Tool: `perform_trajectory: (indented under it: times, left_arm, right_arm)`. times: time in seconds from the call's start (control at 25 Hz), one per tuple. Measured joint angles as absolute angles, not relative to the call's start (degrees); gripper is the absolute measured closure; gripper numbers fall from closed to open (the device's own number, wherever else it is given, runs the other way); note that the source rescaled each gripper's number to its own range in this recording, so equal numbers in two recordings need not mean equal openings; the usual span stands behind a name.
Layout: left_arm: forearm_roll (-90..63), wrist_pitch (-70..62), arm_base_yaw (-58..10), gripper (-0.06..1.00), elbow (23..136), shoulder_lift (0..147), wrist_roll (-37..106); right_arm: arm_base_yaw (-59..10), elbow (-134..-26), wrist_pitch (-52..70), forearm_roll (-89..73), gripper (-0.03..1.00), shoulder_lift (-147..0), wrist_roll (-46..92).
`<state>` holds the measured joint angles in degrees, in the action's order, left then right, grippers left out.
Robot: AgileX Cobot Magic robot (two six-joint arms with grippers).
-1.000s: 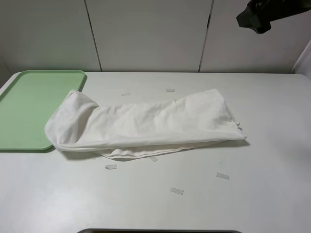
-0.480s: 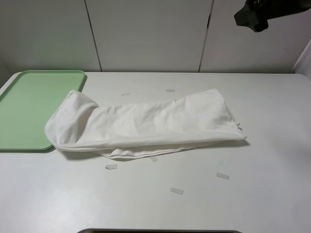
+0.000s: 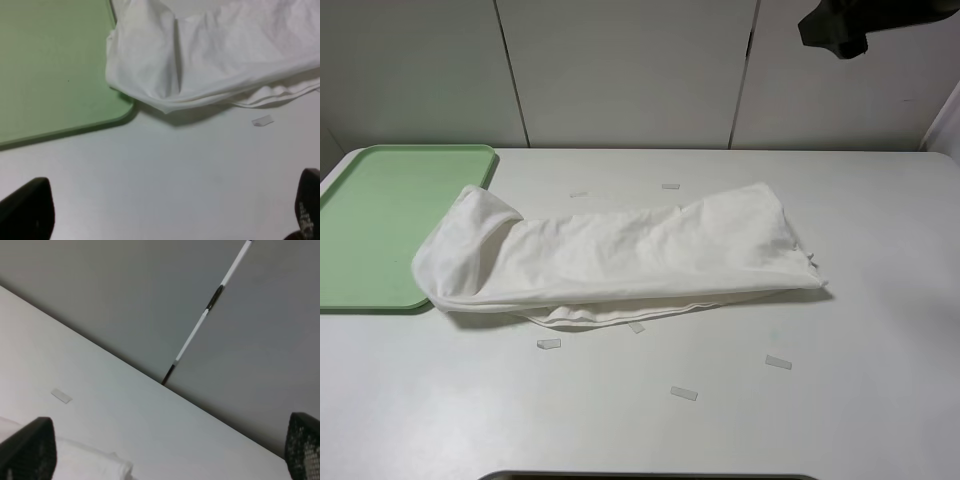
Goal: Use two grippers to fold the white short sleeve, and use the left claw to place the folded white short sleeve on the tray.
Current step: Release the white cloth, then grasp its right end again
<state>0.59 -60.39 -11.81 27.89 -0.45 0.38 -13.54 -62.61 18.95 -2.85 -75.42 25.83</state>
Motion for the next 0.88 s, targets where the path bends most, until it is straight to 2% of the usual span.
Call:
perform_trajectory:
  times: [0.44,0.76,0.88]
  left_arm:
    - [0.59,-60.39,-10.29,-0.02,27.89,-0.45,0.38]
    - [0.59,-60.39,3.65,-0.02,27.89,-0.45,0.38]
    - [0.59,-60.39,5.96,-0.02,27.89,-0.45,0.38]
  right_arm:
    - [-13.54,-62.49,18.89,-13.62,-0.03,-75.42,25.03]
    - [-13.54,-62.49,24.74,-19.35,-0.03,-75.42,22.43]
    - [-13.54,-62.49,27.88,-20.91,-0.03,-75.42,20.50]
